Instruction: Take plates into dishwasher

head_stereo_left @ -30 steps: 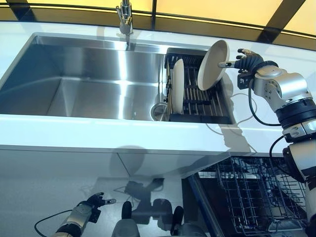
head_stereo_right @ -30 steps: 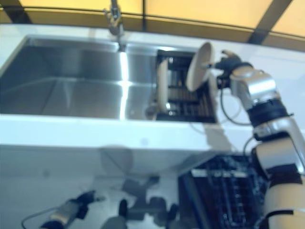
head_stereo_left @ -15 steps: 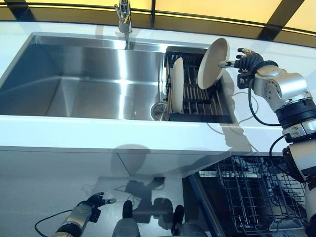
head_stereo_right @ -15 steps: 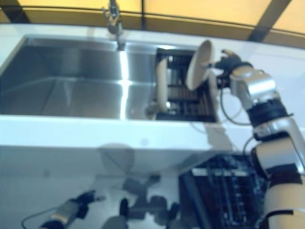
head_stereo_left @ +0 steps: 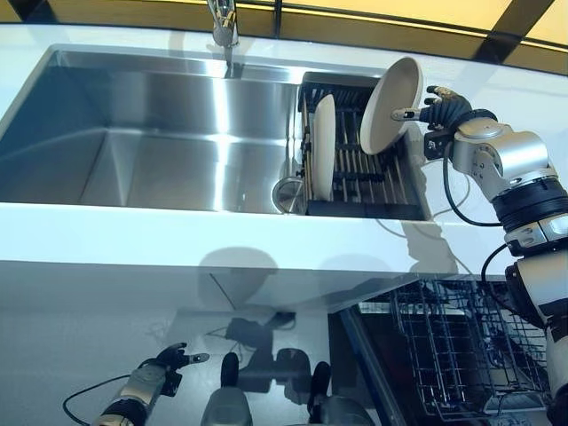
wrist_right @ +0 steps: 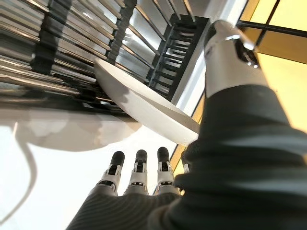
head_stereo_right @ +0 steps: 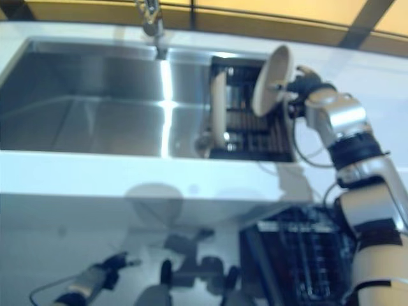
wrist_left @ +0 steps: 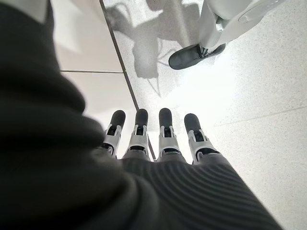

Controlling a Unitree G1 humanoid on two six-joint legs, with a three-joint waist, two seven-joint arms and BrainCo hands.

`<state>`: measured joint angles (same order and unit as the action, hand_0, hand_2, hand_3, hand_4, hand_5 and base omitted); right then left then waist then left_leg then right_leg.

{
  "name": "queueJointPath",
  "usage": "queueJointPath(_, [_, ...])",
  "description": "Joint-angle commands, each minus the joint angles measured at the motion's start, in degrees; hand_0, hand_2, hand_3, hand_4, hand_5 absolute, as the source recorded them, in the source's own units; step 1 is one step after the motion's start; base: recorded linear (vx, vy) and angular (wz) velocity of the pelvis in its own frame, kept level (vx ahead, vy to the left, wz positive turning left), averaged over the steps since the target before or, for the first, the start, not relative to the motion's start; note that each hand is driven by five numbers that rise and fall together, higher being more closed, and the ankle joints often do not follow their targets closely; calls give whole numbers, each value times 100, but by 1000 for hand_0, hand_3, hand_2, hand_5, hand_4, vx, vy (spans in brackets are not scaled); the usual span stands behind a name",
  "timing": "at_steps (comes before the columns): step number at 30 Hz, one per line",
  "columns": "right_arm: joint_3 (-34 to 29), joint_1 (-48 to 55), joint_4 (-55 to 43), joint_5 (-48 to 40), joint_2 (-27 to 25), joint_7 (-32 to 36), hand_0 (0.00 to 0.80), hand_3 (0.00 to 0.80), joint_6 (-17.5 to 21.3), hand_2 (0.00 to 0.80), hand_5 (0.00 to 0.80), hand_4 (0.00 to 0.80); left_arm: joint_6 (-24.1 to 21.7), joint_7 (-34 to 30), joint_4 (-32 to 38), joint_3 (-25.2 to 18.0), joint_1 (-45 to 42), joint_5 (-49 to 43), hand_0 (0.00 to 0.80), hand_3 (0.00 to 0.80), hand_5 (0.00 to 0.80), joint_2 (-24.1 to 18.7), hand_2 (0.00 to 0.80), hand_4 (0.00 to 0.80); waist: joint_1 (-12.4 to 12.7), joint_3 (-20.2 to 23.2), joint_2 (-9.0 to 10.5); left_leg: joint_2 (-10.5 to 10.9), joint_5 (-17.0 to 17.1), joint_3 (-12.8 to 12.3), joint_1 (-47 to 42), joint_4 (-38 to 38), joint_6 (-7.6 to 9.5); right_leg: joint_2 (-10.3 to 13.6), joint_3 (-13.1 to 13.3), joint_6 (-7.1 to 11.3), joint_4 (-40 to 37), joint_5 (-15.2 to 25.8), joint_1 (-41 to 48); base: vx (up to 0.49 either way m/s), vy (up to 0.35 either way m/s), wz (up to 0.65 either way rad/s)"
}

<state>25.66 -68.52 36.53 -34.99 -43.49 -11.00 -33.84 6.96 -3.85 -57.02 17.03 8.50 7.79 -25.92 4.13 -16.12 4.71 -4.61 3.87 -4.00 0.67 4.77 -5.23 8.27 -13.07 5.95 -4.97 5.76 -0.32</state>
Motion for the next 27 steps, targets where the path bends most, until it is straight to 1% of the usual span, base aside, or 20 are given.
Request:
queueJointPath(1, [267, -786, 77, 41, -284, -157, 0, 0, 394, 0, 0, 0, -17, 122, -74, 349, 391, 168, 0, 0, 0, -121, 0, 0, 160, 37, 12, 182, -128, 108, 28, 23, 185, -26, 119, 155, 45, -74, 94, 0, 0, 0])
queueJointPath(9, [255, -795, 88, 1, -305, -194, 0, 0, 373, 0, 0, 0, 18, 139, -57, 342, 411, 218, 0, 0, 0, -120, 0, 0, 163, -14, 28, 170, -126, 109, 35, 23, 190, -23, 121, 160, 66, -70, 74, 0, 0, 0])
queueJointPath(19, [260, -837, 131, -116, -287, -337, 0, 0, 463, 0, 0, 0, 10, 222, -89, 328, 495, 363, 0, 0, 0, -112, 0, 0, 167, -143, 24, 172, -109, 119, 115, 23, 202, -27, 123, 153, 85, -54, -12, 0, 0, 0])
queueJointPath(27, [235, -856, 89, -48, -292, -378, 0, 0, 529, 0, 0, 0, 38, 238, -64, 293, 553, 429, 0, 0, 0, -100, 0, 0, 181, -234, 14, 183, -98, 131, 175, 23, 219, -10, 118, 152, 148, -65, -89, 0, 0, 0])
